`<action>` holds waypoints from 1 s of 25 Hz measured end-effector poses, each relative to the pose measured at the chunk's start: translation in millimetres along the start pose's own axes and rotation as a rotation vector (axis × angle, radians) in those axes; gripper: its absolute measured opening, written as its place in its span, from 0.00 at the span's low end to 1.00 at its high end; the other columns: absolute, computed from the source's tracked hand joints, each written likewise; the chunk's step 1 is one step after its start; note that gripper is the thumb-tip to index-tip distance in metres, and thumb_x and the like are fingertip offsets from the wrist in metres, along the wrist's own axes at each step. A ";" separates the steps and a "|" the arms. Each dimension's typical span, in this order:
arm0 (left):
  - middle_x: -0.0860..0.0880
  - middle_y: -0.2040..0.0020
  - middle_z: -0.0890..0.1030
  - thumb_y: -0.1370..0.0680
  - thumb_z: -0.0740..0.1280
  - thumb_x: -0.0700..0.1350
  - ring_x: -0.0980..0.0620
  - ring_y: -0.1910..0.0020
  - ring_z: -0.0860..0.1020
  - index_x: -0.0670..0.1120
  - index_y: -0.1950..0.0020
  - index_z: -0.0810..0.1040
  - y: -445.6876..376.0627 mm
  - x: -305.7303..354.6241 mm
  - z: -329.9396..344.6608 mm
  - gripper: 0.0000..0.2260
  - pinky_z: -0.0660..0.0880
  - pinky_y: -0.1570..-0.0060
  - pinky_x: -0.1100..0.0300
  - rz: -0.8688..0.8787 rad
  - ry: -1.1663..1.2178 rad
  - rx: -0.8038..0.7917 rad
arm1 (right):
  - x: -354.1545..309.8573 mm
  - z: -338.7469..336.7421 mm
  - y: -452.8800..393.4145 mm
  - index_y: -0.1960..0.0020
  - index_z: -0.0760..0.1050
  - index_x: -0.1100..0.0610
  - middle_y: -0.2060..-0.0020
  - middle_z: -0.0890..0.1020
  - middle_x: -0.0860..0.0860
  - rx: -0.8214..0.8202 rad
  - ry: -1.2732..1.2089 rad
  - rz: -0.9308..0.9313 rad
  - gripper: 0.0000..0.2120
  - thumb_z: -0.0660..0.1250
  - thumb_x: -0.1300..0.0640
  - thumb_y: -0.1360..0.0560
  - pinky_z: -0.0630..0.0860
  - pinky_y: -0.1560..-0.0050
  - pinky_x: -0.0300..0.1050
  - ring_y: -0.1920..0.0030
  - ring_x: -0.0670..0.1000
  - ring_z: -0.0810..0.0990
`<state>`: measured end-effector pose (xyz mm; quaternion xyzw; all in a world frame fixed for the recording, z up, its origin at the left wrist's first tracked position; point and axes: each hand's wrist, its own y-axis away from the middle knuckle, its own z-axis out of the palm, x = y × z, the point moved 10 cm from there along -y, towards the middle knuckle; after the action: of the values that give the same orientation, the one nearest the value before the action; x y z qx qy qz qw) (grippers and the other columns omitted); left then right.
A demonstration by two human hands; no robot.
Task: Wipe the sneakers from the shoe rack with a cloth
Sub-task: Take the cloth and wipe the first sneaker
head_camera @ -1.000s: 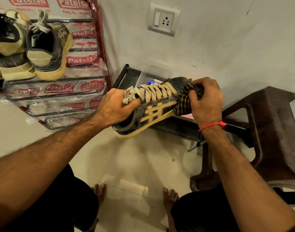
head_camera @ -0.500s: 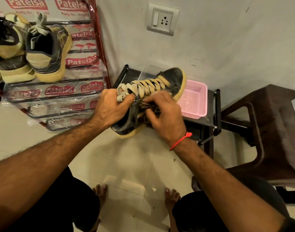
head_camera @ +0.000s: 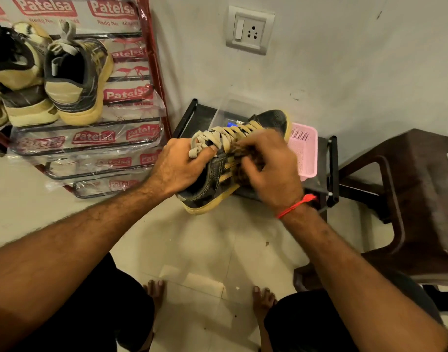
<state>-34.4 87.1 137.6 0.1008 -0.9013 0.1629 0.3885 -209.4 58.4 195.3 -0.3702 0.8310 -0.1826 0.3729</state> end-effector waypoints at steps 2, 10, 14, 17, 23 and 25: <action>0.58 0.70 0.78 0.18 0.66 0.50 0.62 0.70 0.77 0.53 0.64 0.77 -1.9 -7.2 0.8 0.13 0.71 0.69 0.68 -0.052 0.135 -0.023 | -53.4 44.5 24.2 0.47 0.80 0.62 0.49 0.79 0.57 -0.201 -0.077 -0.159 0.10 0.70 0.65 0.28 0.74 0.41 0.50 0.46 0.56 0.77; 0.56 0.67 0.79 0.18 0.66 0.46 0.65 0.70 0.78 0.54 0.64 0.77 -3.2 0.2 -1.1 0.14 0.71 0.69 0.71 -0.065 0.127 0.004 | 26.1 -18.8 -12.4 0.49 0.79 0.60 0.51 0.80 0.56 0.043 0.139 0.088 0.09 0.69 0.66 0.28 0.75 0.44 0.57 0.47 0.56 0.78; 0.56 0.71 0.79 0.19 0.65 0.47 0.61 0.71 0.76 0.52 0.66 0.77 -5.6 -5.3 -2.2 0.14 0.72 0.69 0.66 -0.069 0.210 -0.017 | -76.6 55.2 36.4 0.47 0.80 0.62 0.48 0.80 0.58 -0.327 -0.042 -0.338 0.08 0.68 0.63 0.26 0.75 0.45 0.51 0.49 0.58 0.78; 0.54 0.68 0.80 0.20 0.65 0.48 0.60 0.70 0.77 0.51 0.65 0.78 -6.1 -7.5 -8.7 0.13 0.74 0.67 0.63 -0.069 0.205 0.001 | -26.2 23.3 5.5 0.48 0.80 0.61 0.49 0.80 0.58 -0.164 0.072 -0.195 0.09 0.68 0.66 0.27 0.75 0.43 0.55 0.46 0.58 0.77; 0.53 0.66 0.81 0.18 0.65 0.46 0.64 0.68 0.79 0.51 0.61 0.79 -3.9 -6.7 -2.4 0.12 0.74 0.68 0.70 -0.116 0.144 0.001 | -23.3 19.6 6.8 0.49 0.79 0.62 0.51 0.80 0.58 -0.111 0.009 -0.087 0.09 0.69 0.67 0.30 0.75 0.46 0.56 0.49 0.58 0.77; 0.46 0.65 0.83 0.20 0.65 0.49 0.56 0.66 0.82 0.44 0.59 0.82 -7.6 -12.8 -7.7 0.13 0.79 0.66 0.58 -0.183 0.229 0.044 | -97.4 63.6 47.5 0.48 0.80 0.63 0.50 0.80 0.59 -0.320 -0.037 -0.386 0.08 0.69 0.67 0.28 0.75 0.50 0.52 0.52 0.59 0.76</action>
<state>-18.3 83.7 134.8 0.1716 -0.8343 0.1571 0.4999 -140.5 161.2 173.2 -0.5794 0.7564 -0.1098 0.2828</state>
